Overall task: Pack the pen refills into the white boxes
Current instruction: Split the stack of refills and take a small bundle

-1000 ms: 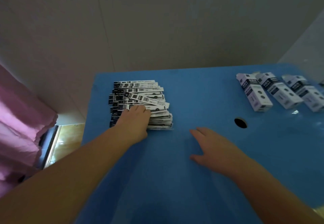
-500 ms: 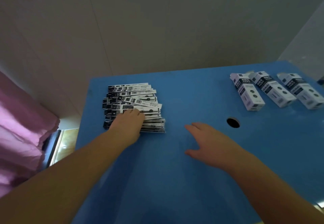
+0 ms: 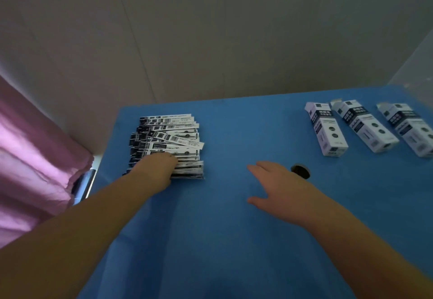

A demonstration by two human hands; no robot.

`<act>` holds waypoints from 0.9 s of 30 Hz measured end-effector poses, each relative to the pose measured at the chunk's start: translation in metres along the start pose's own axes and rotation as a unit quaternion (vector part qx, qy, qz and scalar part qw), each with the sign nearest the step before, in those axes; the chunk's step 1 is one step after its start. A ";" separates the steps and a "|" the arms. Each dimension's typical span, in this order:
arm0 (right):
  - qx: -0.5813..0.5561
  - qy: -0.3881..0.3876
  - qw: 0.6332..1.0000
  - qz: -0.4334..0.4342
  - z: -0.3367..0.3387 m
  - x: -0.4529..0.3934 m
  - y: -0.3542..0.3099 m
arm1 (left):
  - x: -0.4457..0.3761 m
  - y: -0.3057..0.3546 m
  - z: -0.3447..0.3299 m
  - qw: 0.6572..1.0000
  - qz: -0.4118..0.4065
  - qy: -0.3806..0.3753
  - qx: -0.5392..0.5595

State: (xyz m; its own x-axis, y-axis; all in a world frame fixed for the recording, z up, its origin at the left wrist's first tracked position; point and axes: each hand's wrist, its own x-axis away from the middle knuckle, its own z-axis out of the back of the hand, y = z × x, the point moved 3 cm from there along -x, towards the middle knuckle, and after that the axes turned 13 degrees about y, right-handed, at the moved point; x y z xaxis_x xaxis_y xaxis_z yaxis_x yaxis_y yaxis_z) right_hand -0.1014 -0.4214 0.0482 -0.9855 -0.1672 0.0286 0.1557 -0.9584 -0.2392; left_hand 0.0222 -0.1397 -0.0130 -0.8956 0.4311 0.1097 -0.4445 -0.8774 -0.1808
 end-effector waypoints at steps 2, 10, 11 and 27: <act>-0.001 0.001 1.000 0.014 0.003 0.000 0.009 | -0.003 0.006 0.005 1.000 0.008 -0.009 -0.018; -0.023 -0.015 0.998 0.054 0.007 0.002 0.039 | 0.007 0.030 0.007 0.999 0.045 -0.020 0.015; -0.023 -0.017 0.998 0.056 0.007 0.003 0.043 | 0.012 0.032 0.006 0.998 0.051 -0.004 0.026; 0.005 -0.025 1.000 -0.017 0.021 0.026 0.073 | 0.040 0.075 0.026 0.971 0.106 0.138 0.162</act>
State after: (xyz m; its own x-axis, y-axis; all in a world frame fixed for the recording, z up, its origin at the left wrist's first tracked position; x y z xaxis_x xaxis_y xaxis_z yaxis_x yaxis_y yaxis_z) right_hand -0.1139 -0.5007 0.0522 -0.9856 -0.1458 0.0856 0.1231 -0.9660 -0.2275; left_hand -0.0471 -0.1939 0.0029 -0.9574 0.2337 -0.1698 -0.2597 -0.9538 0.1513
